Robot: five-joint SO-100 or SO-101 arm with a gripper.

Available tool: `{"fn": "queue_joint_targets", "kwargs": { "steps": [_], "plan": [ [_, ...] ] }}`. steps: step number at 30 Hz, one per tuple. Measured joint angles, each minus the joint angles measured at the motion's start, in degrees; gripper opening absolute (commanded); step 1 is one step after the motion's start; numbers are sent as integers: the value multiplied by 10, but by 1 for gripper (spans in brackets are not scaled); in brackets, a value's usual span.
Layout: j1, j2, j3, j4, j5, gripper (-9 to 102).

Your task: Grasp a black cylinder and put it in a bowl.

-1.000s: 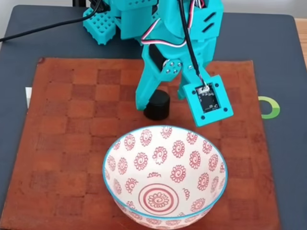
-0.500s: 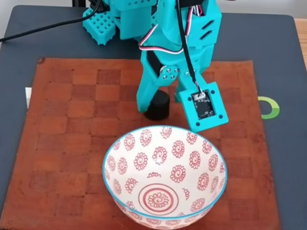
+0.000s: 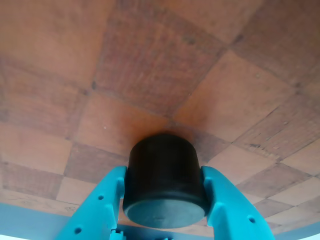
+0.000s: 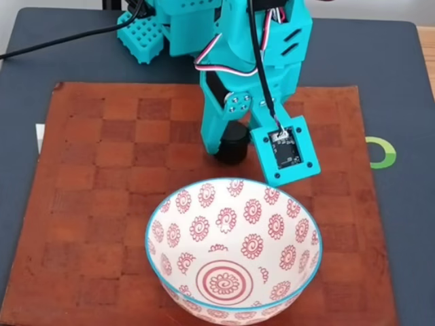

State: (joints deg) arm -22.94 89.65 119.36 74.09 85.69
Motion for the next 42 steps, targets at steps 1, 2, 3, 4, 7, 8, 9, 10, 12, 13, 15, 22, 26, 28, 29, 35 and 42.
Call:
{"fn": "queue_joint_targets", "kwargs": {
  "steps": [1, 2, 3, 4, 7, 8, 9, 10, 12, 13, 15, 22, 26, 28, 29, 35, 42],
  "plan": [
    [0, 0, 0, 6, 0, 13],
    [0, 0, -3, 17, 0, 13],
    [4, 0, -9, 26, 1, 13],
    [7, 0, -18, 38, 1, 13],
    [19, 3, -40, 68, 1, 13],
    [19, 3, -47, 74, 0, 13],
    [18, 3, -50, 82, -1, 13],
    [17, 3, -51, 87, -2, 13],
    [23, 26, -51, 105, -2, 13],
    [32, 40, -52, 116, -2, 13],
    [37, 63, -53, 141, 0, 13],
    [54, 134, -53, 179, 1, 13],
    [62, 165, -53, 180, -3, 13],
    [69, 173, -53, 180, -3, 13],
    [69, 175, -58, 181, -3, 13],
    [97, 177, -114, 185, -40, 13],
    [135, 177, -192, 187, -96, 13]
  ]
}}
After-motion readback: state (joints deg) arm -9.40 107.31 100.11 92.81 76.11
